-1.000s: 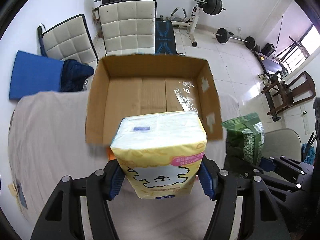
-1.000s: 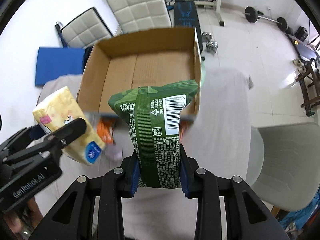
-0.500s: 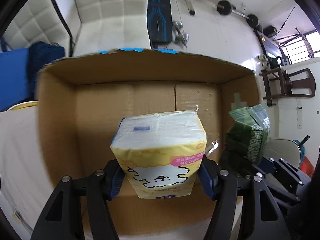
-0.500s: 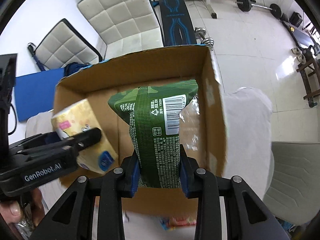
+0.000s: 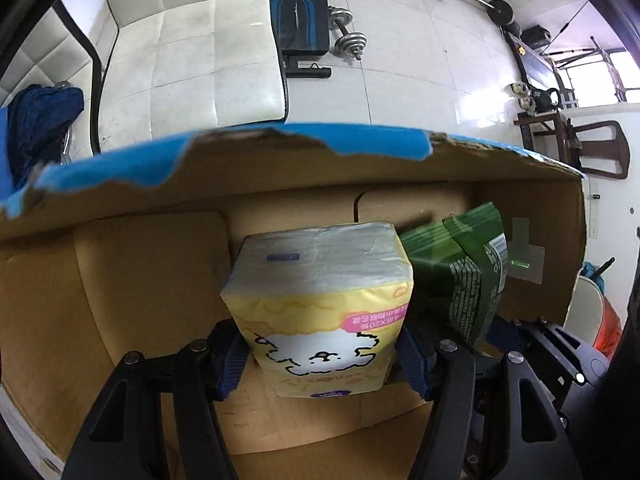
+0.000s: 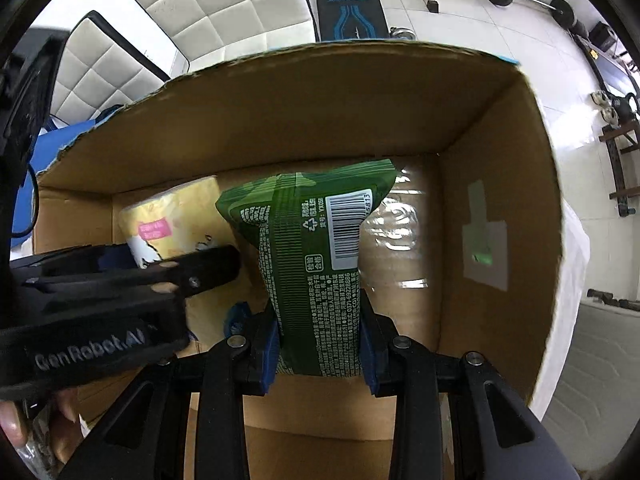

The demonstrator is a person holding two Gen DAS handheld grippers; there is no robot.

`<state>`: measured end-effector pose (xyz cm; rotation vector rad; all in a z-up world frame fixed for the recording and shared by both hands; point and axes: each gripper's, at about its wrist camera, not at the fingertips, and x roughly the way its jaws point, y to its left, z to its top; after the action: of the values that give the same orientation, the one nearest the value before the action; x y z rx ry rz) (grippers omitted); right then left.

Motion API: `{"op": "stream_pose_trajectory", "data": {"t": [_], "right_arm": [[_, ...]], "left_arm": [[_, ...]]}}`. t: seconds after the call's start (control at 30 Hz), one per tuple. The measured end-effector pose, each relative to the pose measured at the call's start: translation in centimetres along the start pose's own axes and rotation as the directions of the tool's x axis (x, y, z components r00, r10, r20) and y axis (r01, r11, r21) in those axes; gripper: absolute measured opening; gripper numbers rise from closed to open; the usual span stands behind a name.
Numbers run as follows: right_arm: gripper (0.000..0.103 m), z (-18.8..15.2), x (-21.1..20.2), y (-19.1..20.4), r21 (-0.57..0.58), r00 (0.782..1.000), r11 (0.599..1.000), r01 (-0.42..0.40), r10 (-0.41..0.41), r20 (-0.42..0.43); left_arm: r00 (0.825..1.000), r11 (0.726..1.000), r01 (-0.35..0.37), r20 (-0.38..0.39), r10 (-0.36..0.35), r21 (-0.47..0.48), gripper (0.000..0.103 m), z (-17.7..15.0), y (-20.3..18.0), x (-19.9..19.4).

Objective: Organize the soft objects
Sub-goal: 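Lower the tissue pack and green bag into the box and open both tools, then withdraw both tools from the box toward the remaining items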

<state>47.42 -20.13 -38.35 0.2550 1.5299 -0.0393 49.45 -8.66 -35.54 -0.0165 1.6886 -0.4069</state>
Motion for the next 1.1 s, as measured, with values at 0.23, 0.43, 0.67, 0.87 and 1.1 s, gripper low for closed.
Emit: {"op": "stream_pose_trajectory", "data": {"t": [0.23,0.43,0.67,0.87,1.1], "right_arm": [[0.038,-0.9,0.1,0.9,-0.029,1.0,1.0,0.007,-0.007,-0.008],[0.06,-2.5,-1.1,1.2,-0.047,1.0,0.999,0.016,-0.016,0.0],[0.072,-5.0,-4.4,1.8,-0.059,0.999,0.997,0.049,-0.048,0.007],[0.103,-7.3,-7.9,2.1,-0.08,0.998,0.996,0.05,-0.048,0.031],[0.103,-11.5,-11.6,2.9,-0.097,0.989,0.989,0.111,-0.101,0.11]], "left_arm": [[0.999,0.999,-0.029,-0.043,0.027,-0.04,0.063,0.3,0.4,0.7],[0.999,0.997,-0.053,-0.011,0.052,-0.05,0.073,-0.5,0.4,-0.9],[0.99,0.992,-0.104,0.088,0.11,-0.074,0.093,-3.3,1.5,-3.7],[0.98,0.991,-0.119,0.155,0.127,-0.058,0.096,-6.2,1.5,-5.7],[0.938,0.98,-0.18,0.285,0.196,-0.081,0.096,-11.2,1.4,-9.1]]}}
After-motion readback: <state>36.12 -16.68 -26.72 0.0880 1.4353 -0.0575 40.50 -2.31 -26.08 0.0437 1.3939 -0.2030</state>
